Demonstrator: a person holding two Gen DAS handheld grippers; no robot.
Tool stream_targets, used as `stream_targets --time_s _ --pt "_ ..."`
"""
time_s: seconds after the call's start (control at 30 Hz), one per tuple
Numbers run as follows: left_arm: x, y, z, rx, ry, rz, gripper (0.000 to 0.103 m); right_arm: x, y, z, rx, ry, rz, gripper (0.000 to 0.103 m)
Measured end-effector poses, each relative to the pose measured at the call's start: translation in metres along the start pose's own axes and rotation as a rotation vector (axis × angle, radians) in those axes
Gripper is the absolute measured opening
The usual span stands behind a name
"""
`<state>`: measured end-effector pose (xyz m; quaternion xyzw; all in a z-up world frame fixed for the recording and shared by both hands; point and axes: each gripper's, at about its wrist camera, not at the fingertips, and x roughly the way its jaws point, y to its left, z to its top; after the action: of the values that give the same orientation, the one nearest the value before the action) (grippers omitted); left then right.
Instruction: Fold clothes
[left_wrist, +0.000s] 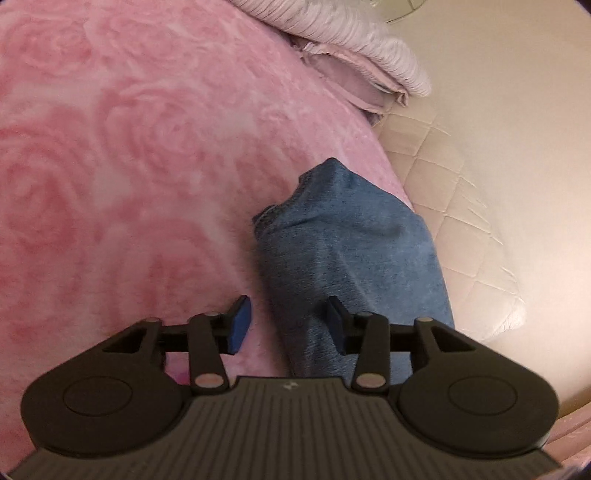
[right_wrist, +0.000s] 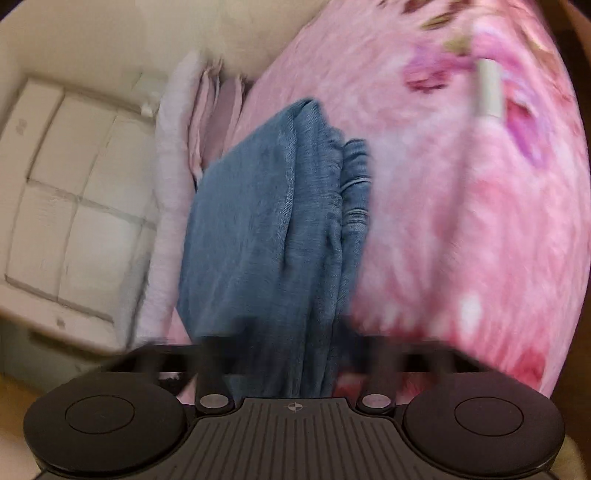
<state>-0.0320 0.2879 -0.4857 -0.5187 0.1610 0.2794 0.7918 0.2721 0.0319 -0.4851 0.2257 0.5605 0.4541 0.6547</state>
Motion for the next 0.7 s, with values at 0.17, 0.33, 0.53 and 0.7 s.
stream_targets --time_s 0.17,0.33,0.53,0.7 --pt "-0.001 -0.030 -0.022 0.134 0.072 -0.042 0.020 -0.016 -0.002 0.053 -0.098 0.008 0.006 0.024" --pt "0.023 -0.059 -0.070 0.220 0.225 -0.153 0.020 -0.029 -0.032 0.113 -0.102 -0.077 -0.028 0.023" --pt "0.006 -0.059 -0.078 0.242 0.212 -0.148 0.020 -0.057 -0.032 0.102 -0.104 -0.166 -0.034 0.035" --pt "-0.038 -0.026 -0.039 0.102 0.049 -0.122 0.033 -0.074 -0.014 0.040 -0.280 -0.217 -0.073 0.055"
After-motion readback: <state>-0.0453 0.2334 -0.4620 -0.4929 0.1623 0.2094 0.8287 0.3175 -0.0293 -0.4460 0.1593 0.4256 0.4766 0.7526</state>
